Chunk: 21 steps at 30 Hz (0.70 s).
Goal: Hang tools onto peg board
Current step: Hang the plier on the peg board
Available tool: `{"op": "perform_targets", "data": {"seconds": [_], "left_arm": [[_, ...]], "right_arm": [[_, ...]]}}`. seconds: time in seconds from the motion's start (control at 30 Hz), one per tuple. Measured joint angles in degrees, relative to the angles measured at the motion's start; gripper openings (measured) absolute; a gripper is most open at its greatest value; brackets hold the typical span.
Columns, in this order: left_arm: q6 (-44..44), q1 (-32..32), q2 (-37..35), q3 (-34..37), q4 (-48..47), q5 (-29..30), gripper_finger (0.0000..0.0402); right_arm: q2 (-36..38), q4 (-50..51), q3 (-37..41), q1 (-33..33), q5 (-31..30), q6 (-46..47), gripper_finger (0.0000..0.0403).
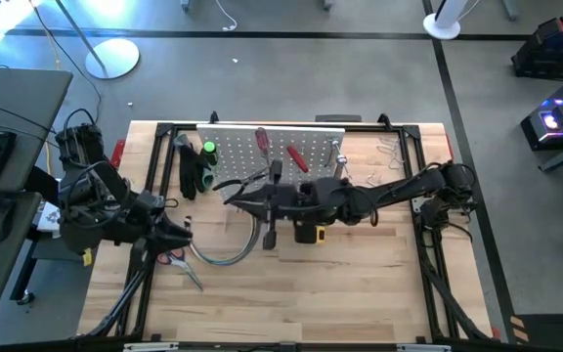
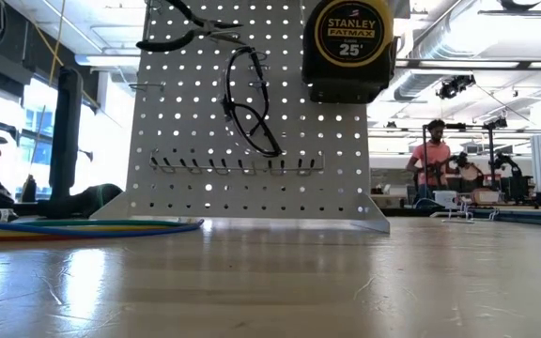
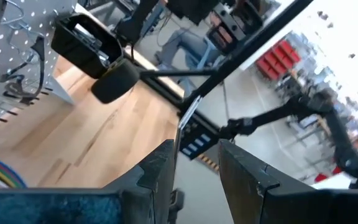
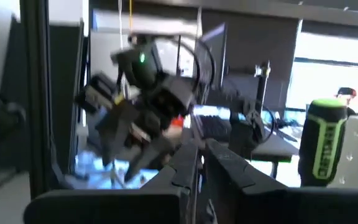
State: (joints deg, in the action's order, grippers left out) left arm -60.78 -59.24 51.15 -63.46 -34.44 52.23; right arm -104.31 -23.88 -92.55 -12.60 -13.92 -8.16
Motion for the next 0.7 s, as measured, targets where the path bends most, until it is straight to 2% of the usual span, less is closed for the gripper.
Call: {"op": "perform_targets", "data": {"seconds": [0.1, 0.3, 0.4, 0.57, 0.7], "left_arm": [[-0.1, 0.0, 0.6, 0.0, 2.2, 2.1, 0.0117], [-5.5, 0.2, 3.7, 0.0, 5.9, 12.1, 0.0126], [-11.4, 1.4, 5.3, 0.0, 5.3, 12.3, 0.0145], [-19.3, 3.4, 7.2, 0.0, 4.7, 13.1, 0.019], [-26.2, 6.9, 9.3, 0.0, 2.6, 18.3, 0.0222]], "right_arm": [[0.0, -2.6, 0.0, -0.1, -0.5, 3.1, 0.0026], [0.1, -6.8, 0.0, -1.3, -0.6, 6.3, 0.0043], [1.4, -7.0, 0.0, -2.1, -2.6, 6.4, 0.0077], [5.4, -5.1, 0.0, -3.8, -10.9, 1.9, 0.0148], [8.7, -0.8, 0.0, -5.2, -17.2, -2.9, 0.0191]]}}
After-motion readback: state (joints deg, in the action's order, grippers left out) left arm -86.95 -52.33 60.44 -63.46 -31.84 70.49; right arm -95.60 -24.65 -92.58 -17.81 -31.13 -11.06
